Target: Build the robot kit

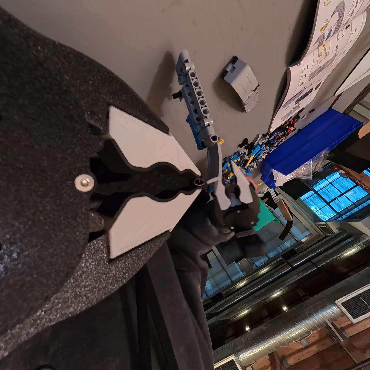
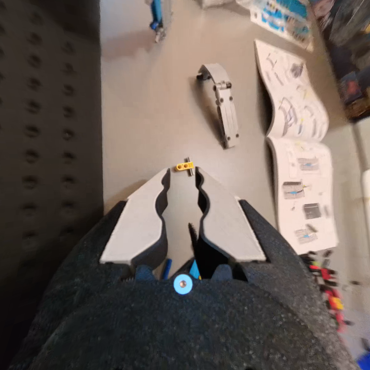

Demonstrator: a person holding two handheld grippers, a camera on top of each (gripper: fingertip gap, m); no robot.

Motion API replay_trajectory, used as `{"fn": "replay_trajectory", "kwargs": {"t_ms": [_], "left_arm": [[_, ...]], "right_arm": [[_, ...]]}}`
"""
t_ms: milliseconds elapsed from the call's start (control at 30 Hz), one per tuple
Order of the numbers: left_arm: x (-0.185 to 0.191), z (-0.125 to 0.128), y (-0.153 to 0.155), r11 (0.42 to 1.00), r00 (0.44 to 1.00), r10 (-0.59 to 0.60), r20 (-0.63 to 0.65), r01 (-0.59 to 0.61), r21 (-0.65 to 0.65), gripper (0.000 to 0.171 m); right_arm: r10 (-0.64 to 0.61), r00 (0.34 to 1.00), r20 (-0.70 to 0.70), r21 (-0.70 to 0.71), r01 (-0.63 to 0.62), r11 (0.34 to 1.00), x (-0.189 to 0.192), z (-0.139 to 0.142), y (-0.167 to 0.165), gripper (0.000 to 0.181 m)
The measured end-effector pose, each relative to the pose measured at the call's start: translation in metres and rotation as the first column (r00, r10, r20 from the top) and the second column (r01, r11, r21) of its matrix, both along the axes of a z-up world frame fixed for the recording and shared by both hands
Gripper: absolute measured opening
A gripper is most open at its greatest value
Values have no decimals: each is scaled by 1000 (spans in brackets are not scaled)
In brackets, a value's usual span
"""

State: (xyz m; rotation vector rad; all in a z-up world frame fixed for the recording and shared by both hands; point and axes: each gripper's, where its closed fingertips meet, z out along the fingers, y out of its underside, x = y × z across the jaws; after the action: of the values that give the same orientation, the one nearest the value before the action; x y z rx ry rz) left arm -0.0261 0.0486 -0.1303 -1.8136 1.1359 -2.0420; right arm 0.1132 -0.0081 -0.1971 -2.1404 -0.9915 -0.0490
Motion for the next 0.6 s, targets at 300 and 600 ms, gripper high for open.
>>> {"fn": "replay_trajectory", "kwargs": {"t_ms": [300,600], "left_arm": [[-1,0,-2,1000,1000,-6,2,6,7,6],[-1,1,-1,1000,1000,-7,5,7,0,6]], "right_arm": [[-179,903,-390,-293,63,954,17,-23,15,20],[-121,888,-443,-325,-33,945,7,-23,18,18]]}}
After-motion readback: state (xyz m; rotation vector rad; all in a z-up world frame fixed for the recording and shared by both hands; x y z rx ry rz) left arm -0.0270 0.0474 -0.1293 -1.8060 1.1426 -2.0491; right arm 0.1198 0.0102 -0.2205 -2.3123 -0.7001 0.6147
